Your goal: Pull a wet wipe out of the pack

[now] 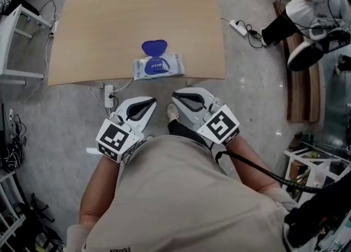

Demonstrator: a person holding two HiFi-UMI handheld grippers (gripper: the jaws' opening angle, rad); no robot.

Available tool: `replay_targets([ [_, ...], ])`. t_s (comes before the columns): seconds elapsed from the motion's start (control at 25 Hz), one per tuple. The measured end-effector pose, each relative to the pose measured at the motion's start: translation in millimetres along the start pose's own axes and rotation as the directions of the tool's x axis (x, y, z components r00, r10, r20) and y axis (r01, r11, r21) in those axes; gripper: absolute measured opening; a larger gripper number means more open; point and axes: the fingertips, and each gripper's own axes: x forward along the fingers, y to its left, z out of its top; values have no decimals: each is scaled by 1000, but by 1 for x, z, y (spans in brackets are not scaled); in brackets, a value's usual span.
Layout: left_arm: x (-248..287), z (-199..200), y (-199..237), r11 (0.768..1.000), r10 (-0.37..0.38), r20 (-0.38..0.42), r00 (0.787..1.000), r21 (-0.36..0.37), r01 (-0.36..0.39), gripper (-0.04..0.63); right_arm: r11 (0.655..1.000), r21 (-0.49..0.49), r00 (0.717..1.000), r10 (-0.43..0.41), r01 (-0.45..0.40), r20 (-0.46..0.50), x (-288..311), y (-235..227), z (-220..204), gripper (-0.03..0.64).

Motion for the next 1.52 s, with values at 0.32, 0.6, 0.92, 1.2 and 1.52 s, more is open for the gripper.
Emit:
replay_targets([
  [0.32,39,-21,34,997,64,-76,995,-30,-66,6,998,-29,996,52,-54,-70,22,-48,-38,11],
  [0.6,63,-56,71,985,139,-169,976,-82,-154,6,995,-57,984,74,-84,-164,52,-82,-82,28],
  [0.92,85,-103,120,962,199,-279,939,-125,-241,6,986,-111,955,91,-127,-282,96,-108,-125,63],
  [1.2,106,-132,156,954,225,-355,907,-110,-280,6,979,-121,933,114,-164,-340,138,-124,-151,63],
  [1.52,118,-152,164,958,207,-427,880,-92,-270,6,974,-124,914,130,-191,-385,160,-125,-169,64],
])
